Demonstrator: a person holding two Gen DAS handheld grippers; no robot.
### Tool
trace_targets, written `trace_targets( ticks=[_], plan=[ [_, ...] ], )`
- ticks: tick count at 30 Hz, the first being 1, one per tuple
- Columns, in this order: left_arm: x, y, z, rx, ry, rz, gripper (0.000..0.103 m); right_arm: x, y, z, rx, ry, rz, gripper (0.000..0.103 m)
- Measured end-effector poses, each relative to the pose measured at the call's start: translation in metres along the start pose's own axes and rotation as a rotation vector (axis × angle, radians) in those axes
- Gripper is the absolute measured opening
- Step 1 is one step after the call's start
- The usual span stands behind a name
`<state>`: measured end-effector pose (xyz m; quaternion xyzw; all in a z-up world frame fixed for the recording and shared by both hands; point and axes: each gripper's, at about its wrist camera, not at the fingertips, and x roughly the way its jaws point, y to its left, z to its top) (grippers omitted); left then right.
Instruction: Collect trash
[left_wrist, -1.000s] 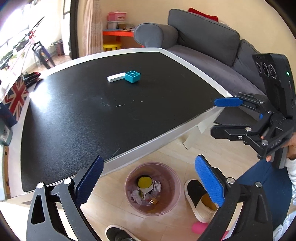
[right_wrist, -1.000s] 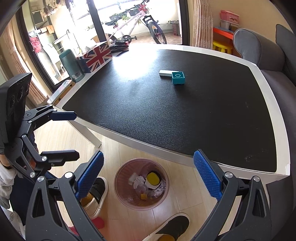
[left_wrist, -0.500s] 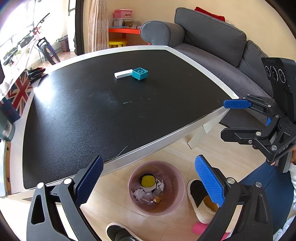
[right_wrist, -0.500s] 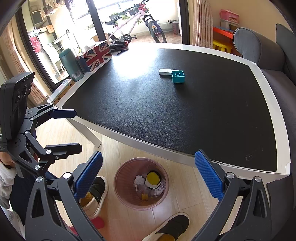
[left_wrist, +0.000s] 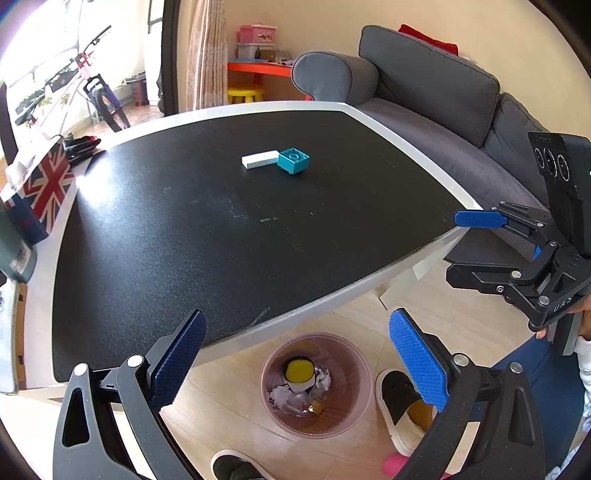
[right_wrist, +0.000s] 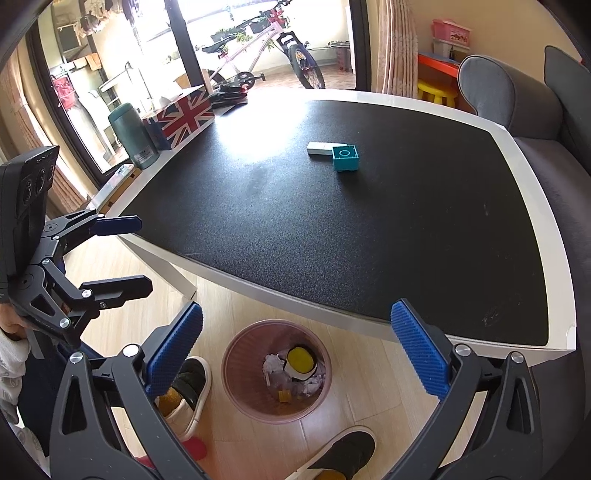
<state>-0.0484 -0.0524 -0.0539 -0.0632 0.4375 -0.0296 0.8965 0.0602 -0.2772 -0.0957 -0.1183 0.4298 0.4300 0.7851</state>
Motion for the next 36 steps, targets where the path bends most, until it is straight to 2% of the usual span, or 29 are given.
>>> trace_targets(
  ticks=[12,22,36],
  plan=[
    [-0.013,0.023,0.035,-0.045,-0.062,0.033,0.095,-0.003,-0.011,0.033,0.029,-0.038,-0.009,0.1],
    [-0.022,0.041,0.068,-0.043,-0.09,0.054,0.095,-0.008,-0.019,0.077,0.024,-0.065,-0.034,0.1],
    [-0.007,0.062,0.126,-0.013,-0.102,0.077,0.096,0.027,-0.031,0.147,-0.013,-0.017,-0.034,0.1]
  ],
)
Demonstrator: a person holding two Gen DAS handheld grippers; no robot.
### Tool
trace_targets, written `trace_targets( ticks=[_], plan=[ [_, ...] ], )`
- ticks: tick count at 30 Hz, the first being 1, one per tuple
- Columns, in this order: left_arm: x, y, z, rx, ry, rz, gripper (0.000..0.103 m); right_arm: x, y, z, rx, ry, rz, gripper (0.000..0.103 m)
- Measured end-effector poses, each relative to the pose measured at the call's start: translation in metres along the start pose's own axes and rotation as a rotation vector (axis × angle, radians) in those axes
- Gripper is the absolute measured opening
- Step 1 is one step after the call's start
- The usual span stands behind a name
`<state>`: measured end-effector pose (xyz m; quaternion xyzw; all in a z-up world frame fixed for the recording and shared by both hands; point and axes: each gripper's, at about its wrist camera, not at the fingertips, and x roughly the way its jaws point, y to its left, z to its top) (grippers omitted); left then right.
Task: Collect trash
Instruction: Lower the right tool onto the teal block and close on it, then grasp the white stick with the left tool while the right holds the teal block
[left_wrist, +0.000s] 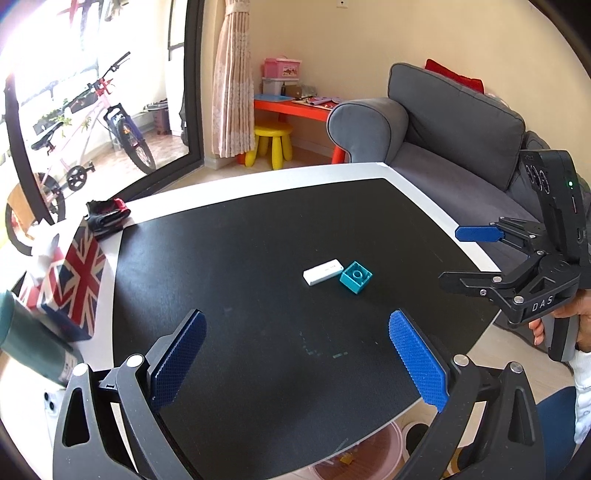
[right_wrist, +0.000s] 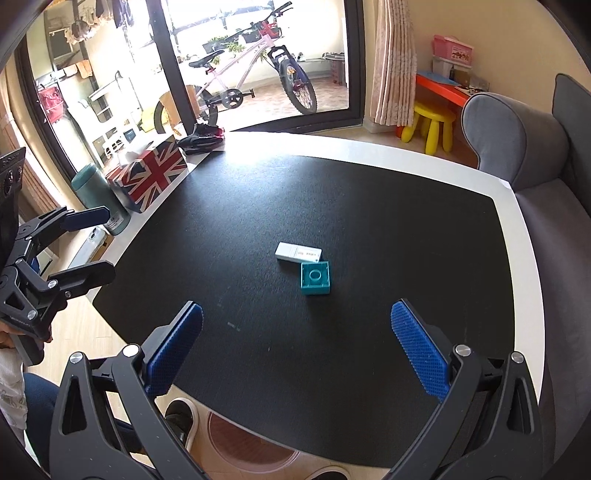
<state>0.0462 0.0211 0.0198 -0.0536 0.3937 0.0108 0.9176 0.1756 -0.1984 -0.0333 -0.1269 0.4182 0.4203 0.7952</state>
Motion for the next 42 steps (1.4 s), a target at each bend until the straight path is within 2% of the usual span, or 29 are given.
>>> trace_targets(
  ticks=[4,10,18,25,26,27,29,31,33,37,41,42],
  plan=[
    [0.013,0.006,0.013,-0.001,0.005,0.0,0.096,0.019,-0.004,0.015,0.0,0.025,0.011,0.1],
    [0.034,0.013,0.025,-0.005,0.021,-0.007,0.096,0.053,-0.005,0.022,-0.022,0.111,0.002,0.1],
    [0.06,0.021,0.023,-0.03,0.065,-0.026,0.096,0.096,-0.006,0.028,-0.04,0.206,-0.009,0.1],
    [0.075,0.03,0.025,-0.049,0.09,-0.024,0.096,0.123,-0.01,0.029,-0.049,0.249,-0.025,0.1],
    [0.077,0.032,0.025,-0.053,0.091,-0.024,0.096,0.125,-0.011,0.029,-0.048,0.252,-0.025,0.098],
    [0.081,0.034,0.025,-0.058,0.1,-0.022,0.096,0.129,-0.011,0.028,-0.05,0.259,-0.021,0.088],
    [0.083,0.034,0.025,-0.058,0.1,-0.018,0.096,0.135,-0.012,0.027,-0.053,0.278,-0.03,0.075],
    [0.087,0.035,0.024,-0.062,0.107,-0.02,0.096,0.139,-0.013,0.027,-0.056,0.286,-0.029,0.074],
    [0.09,0.036,0.024,-0.063,0.11,-0.015,0.096,0.143,-0.013,0.026,-0.056,0.287,-0.031,0.065],
    [0.092,0.034,0.024,-0.065,0.11,-0.015,0.096,0.147,-0.014,0.025,-0.061,0.296,-0.029,0.053],
    [0.092,0.032,0.023,-0.063,0.11,-0.014,0.096,0.15,-0.014,0.024,-0.061,0.295,-0.028,0.033],
    [0.092,0.031,0.023,-0.063,0.111,-0.014,0.096,0.15,-0.014,0.025,-0.062,0.293,-0.03,0.033]
  ],
)
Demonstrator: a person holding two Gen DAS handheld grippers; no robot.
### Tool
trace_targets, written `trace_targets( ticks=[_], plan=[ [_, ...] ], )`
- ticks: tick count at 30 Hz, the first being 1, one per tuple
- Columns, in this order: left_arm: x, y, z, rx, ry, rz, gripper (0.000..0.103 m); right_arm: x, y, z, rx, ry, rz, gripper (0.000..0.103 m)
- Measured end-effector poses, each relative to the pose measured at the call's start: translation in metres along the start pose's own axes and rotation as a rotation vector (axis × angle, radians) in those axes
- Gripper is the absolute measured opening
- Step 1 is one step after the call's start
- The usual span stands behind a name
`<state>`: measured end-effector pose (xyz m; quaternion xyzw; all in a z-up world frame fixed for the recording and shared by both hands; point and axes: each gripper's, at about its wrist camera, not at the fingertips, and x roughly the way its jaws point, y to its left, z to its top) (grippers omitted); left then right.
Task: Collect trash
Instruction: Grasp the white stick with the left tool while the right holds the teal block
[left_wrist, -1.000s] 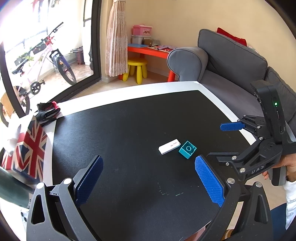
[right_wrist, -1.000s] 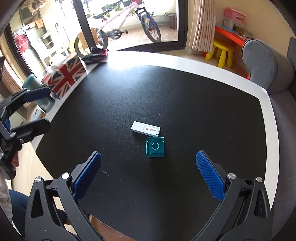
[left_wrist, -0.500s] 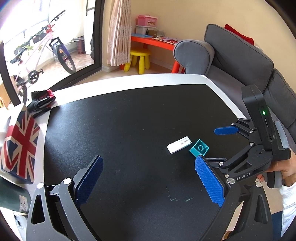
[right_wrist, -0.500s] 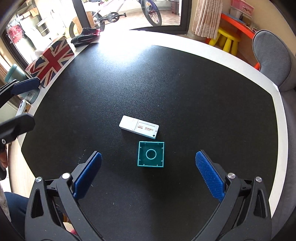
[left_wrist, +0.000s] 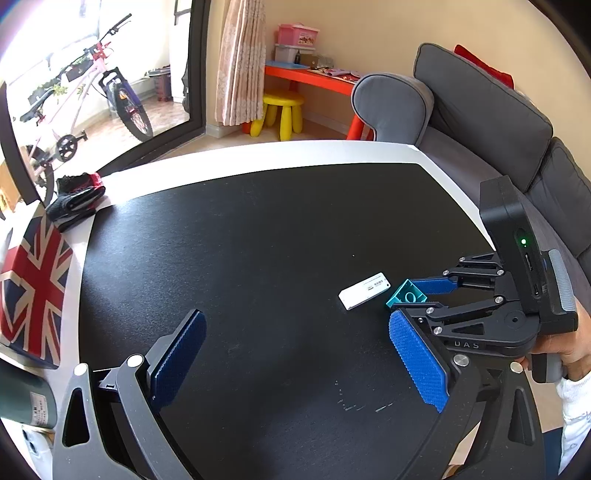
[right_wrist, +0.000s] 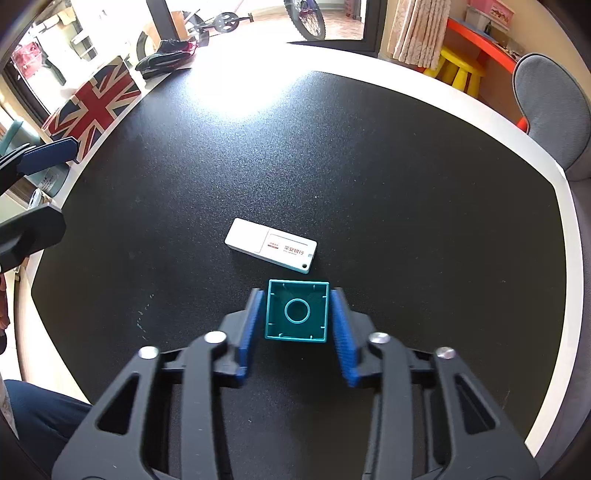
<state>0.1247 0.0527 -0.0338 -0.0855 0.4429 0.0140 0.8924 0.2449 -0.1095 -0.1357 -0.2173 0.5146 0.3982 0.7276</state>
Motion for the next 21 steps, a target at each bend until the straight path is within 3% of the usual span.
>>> trace_targets(
  ticks=[9,21],
  plan=[
    [0.009,-0.016,0.004,-0.004,0.011,0.01,0.096,-0.02,-0.015,-0.006,0.038,-0.042,-0.004,0.032],
    [0.047,-0.049,0.026,-0.064,0.123,0.054,0.096,-0.05,-0.048,-0.026,0.102,-0.07,-0.045,0.032]
  ],
)
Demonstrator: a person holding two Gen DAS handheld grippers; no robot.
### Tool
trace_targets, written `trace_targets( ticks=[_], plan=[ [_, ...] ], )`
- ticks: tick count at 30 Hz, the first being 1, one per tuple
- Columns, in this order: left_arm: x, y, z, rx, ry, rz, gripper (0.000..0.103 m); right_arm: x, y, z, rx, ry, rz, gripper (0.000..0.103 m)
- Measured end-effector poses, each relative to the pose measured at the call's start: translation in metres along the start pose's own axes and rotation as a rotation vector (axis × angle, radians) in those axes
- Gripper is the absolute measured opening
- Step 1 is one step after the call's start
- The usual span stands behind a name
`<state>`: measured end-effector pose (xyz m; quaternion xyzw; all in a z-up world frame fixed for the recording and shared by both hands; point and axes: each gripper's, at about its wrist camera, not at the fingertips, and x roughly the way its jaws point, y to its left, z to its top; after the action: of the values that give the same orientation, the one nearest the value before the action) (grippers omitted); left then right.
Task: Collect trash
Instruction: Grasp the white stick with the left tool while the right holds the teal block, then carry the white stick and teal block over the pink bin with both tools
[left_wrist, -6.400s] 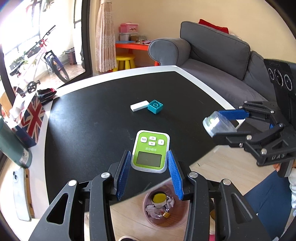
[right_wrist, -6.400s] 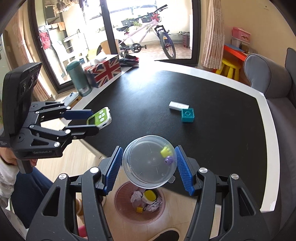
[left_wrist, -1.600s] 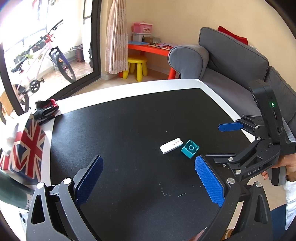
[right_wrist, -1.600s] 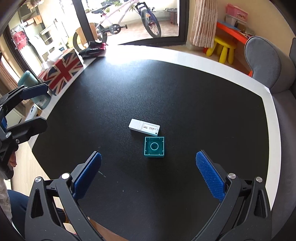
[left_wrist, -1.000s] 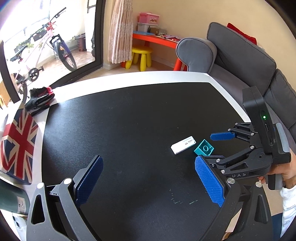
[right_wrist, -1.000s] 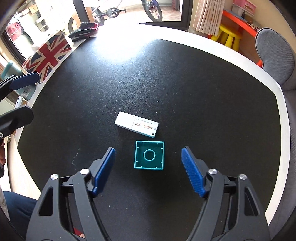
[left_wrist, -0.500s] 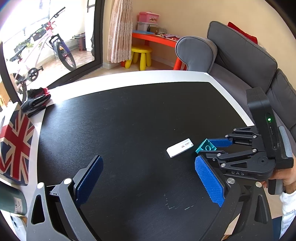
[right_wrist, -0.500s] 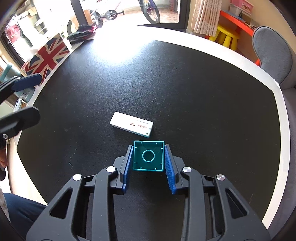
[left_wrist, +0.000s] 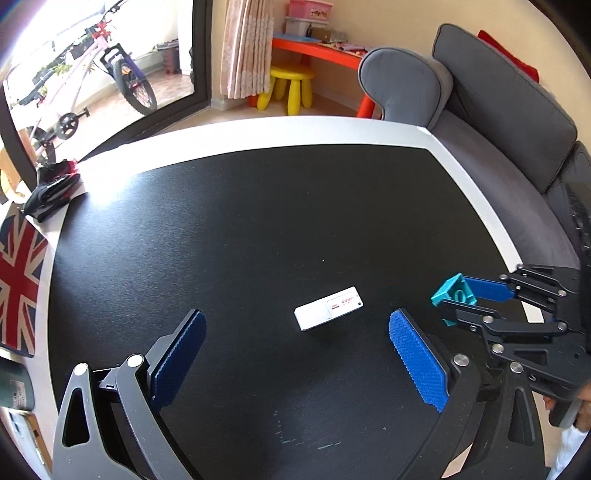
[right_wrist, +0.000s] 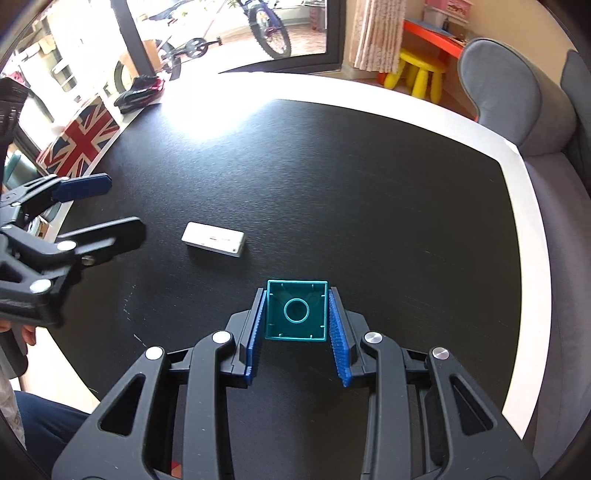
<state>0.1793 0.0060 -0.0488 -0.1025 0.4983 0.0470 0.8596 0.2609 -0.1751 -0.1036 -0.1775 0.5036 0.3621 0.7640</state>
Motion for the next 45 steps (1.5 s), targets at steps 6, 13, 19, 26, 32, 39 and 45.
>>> trace_targets(
  ticks=[6,13,19,26,32,39,45],
  plan=[
    [0.024,-0.013,0.011,-0.061,0.097,0.038,0.096,-0.01,-0.011,-0.006,0.012,-0.008,-0.021,0.032],
    [0.055,-0.026,0.016,-0.115,0.205,0.085,0.095,-0.014,-0.027,-0.011,0.045,-0.01,-0.027,0.032],
    [0.075,-0.03,0.015,-0.151,0.249,0.151,0.095,-0.022,-0.037,-0.015,0.066,-0.031,-0.007,0.032],
    [0.08,-0.026,0.011,-0.205,0.257,0.219,0.079,-0.031,-0.042,-0.019,0.073,-0.051,0.01,0.032],
    [0.073,-0.024,0.014,-0.218,0.245,0.227,0.058,-0.035,-0.043,-0.022,0.071,-0.057,0.021,0.032],
    [0.064,-0.011,0.012,-0.211,0.229,0.182,0.058,-0.034,-0.04,-0.022,0.061,-0.059,0.036,0.032],
    [0.044,0.003,0.004,-0.166,0.185,0.168,0.058,-0.029,-0.03,-0.019,0.043,-0.052,0.044,0.032]
  ],
)
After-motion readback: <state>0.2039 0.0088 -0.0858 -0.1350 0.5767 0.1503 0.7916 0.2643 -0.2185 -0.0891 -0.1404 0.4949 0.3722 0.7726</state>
